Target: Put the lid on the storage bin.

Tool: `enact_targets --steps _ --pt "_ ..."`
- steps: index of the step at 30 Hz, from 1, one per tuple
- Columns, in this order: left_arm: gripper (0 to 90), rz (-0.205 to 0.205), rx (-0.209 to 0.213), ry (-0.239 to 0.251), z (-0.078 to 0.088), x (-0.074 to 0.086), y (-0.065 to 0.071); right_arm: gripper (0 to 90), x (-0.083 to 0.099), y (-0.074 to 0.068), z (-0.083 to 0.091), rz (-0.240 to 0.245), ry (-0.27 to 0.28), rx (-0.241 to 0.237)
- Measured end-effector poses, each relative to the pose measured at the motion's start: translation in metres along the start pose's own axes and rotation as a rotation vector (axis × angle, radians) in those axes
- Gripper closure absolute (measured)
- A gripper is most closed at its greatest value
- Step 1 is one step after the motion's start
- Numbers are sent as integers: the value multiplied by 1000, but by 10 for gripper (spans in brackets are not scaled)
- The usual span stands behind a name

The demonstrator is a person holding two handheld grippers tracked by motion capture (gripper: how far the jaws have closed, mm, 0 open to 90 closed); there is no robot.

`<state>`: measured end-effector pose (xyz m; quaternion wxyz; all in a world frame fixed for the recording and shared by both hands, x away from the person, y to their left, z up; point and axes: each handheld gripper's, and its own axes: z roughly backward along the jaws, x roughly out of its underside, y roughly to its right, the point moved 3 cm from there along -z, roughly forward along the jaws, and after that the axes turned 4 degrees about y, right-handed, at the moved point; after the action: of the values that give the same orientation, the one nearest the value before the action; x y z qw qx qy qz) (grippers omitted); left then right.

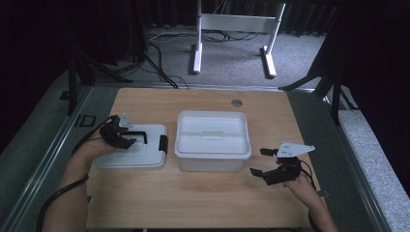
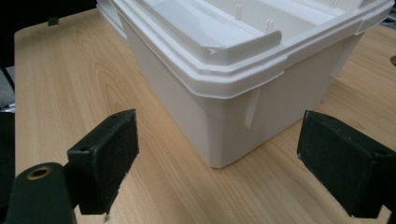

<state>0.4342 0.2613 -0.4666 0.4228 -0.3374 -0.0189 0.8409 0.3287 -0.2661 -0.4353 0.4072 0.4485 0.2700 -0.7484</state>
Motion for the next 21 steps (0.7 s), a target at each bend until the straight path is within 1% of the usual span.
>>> enact_targets --steps 1,2,3,4,5,6,7,8,9,10,11,12,13,14,15,16,17,18,19,20,21 --pt "363 -20 -8 -9 -1 -1 -1 122 1 0 0 -3 1 -1" --pt "397 -35 4 -17 -3 -2 0 122 1 0 0 -4 0 -1" --pt "419 -58 3 -34 -5 -2 0 123 2 0 0 -6 0 -3" --pt "450 -58 3 -34 -5 -2 0 123 2 0 0 -6 0 -3" --pt "465 -98 10 -59 -6 -3 2 122 3 1 -1 -8 -6 -1" --pt "489 -110 1 -67 -5 -4 1 122 4 1 -1 -9 -7 -1" --pt "522 -110 1 -67 -5 -4 1 122 4 1 -1 -9 -7 -1" --pt "522 -110 1 -67 -5 -4 1 122 5 1 0 -13 -9 -1" --pt "552 -133 1 -63 -1 -5 2 122 7 2 1 -15 -11 4" --pt "566 -143 -4 -64 1 -5 2 122 8 2 1 -17 -9 6" --pt "591 -159 13 -65 4 -6 4 122 9 3 2 -23 -7 6" --pt "602 -172 14 -75 5 -6 6 123 9 3 3 -25 -7 7" --pt "618 -186 34 -83 6 -6 6 123 10 3 4 -28 -3 10" --pt "620 -198 24 -90 5 -6 7 123 10 4 4 -33 0 7" --pt "621 -212 24 -101 5 -6 8 123 10 4 5 -37 3 7" --pt "652 -214 38 -106 4 -6 9 123 10 4 5 -36 6 7" --pt "664 -225 29 -115 3 -6 10 123 10 4 5 -36 8 5" --pt "667 -225 29 -115 3 -6 10 123 10 4 5 -36 8 5" --pt "693 -245 31 -112 1 -7 12 123 9 3 5 -38 10 2" --pt "693 -254 22 -108 0 -7 12 123 9 3 5 -37 8 3" --pt "695 -251 31 -102 0 -7 12 123 10 3 4 -36 7 4"
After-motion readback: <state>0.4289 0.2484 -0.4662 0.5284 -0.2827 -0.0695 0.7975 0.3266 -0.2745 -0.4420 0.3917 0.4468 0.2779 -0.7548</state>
